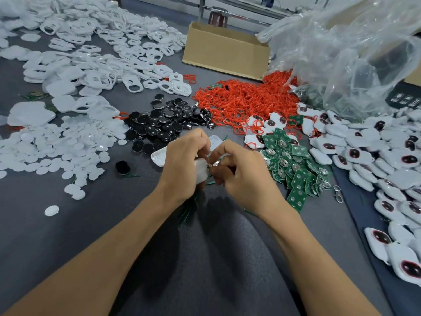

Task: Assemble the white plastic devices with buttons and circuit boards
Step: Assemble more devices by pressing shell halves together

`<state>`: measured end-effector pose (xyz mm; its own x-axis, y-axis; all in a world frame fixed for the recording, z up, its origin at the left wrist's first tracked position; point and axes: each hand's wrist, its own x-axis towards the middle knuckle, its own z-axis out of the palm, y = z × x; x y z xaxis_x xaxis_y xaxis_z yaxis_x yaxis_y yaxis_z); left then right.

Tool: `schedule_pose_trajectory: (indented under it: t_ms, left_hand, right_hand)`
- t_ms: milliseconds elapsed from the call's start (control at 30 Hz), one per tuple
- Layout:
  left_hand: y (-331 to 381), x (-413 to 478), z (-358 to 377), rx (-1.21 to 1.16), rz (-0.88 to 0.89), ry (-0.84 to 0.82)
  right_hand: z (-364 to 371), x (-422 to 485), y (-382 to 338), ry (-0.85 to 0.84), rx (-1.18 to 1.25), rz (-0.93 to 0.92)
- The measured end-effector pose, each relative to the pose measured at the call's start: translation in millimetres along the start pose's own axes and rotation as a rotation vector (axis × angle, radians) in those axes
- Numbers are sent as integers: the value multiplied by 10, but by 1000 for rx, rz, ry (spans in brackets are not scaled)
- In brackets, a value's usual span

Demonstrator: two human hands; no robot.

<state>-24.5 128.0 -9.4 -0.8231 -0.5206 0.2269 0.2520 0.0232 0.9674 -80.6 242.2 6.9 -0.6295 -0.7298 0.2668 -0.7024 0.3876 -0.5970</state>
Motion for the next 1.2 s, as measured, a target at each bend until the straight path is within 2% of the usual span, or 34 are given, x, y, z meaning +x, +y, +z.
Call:
schedule_pose_trajectory:
  t_ms: [233,400,600,767,900,1200]
  left_hand:
    - [-19,-8,-27,112,12,-41]
    - [-89,-7,-1,233,94,82]
    - [-78,12,-17,228,106,173]
    - [-61,5,-4,218,128,153]
    - [-38,-2,11,201,47,131]
    - [5,-44,11,244,120,4]
  right_hand:
    - [-2,-18,-9,-18,-5,32]
    - [71,-14,-46,98,44,39]
    - [82,-8,-33,48,297,107]
    - [85,-23,2,93,67,79]
    - [68,-31,6,91,-124,-4]
    - [45,-9,52,15,-17,23]
